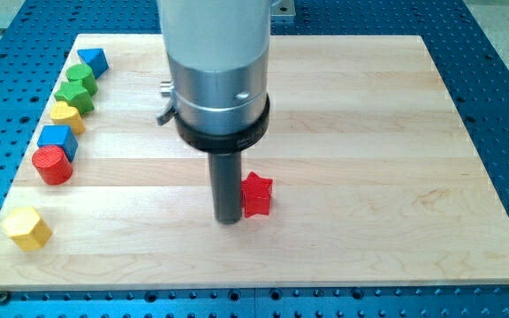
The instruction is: Move the red star parallel to the red circle
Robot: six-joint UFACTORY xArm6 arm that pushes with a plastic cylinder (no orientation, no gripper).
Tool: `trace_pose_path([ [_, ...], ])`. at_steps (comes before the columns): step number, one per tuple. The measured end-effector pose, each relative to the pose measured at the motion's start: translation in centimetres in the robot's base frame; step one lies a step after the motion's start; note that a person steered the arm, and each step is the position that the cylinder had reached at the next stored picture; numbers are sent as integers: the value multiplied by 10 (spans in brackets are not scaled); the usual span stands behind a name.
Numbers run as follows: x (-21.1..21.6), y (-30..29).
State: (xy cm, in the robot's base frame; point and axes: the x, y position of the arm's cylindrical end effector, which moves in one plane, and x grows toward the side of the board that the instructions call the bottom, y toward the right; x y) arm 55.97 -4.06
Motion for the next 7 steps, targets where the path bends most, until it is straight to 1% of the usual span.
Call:
trace_pose_path([
  [1,22,39],
  [2,-32,49],
  [3,-7,35],
  [4,-9,-65],
  [5,-14,-125],
  [6,-33,-145],
  [7,-43,-205],
])
